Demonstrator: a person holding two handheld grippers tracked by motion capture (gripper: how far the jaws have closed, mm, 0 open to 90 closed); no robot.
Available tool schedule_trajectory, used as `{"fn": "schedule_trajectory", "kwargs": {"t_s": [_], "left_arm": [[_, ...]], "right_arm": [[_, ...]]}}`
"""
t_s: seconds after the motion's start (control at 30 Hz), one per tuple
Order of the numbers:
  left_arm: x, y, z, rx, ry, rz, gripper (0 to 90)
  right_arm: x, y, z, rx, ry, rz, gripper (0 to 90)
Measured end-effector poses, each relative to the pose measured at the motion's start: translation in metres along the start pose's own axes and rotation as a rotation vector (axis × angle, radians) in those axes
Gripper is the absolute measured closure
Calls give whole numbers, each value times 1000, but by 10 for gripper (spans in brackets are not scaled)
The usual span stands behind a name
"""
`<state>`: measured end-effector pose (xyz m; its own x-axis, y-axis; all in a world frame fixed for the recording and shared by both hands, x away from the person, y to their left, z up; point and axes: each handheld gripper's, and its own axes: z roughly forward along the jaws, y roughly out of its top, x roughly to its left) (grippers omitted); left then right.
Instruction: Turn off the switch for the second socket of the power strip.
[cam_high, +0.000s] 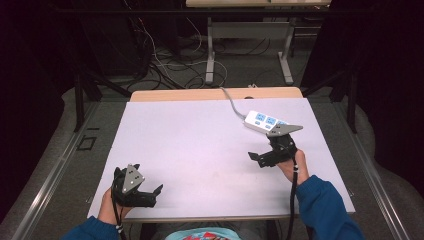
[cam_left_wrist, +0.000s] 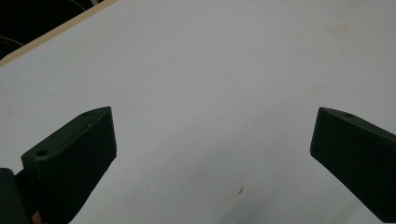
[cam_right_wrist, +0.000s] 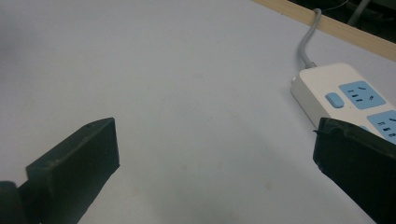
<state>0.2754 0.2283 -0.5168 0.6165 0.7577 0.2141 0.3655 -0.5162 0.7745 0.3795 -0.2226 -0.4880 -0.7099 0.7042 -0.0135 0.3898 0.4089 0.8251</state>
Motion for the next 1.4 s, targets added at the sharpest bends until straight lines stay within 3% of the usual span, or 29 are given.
{"fn": "schedule_trajectory", "kwargs": {"t_s": [0.73, 1.03, 1.4], "left_arm": [[0, 0, 0, 1, 1, 3, 2], [0, 0, 0, 2, 2, 3, 1], [0, 0, 0, 7, -1, 5, 2]], "right_arm": [[37, -24, -20, 5, 13, -81, 0], [44, -34, -27, 24, 11, -87, 0], [49, -45, -31, 0, 11, -97, 0]]}}
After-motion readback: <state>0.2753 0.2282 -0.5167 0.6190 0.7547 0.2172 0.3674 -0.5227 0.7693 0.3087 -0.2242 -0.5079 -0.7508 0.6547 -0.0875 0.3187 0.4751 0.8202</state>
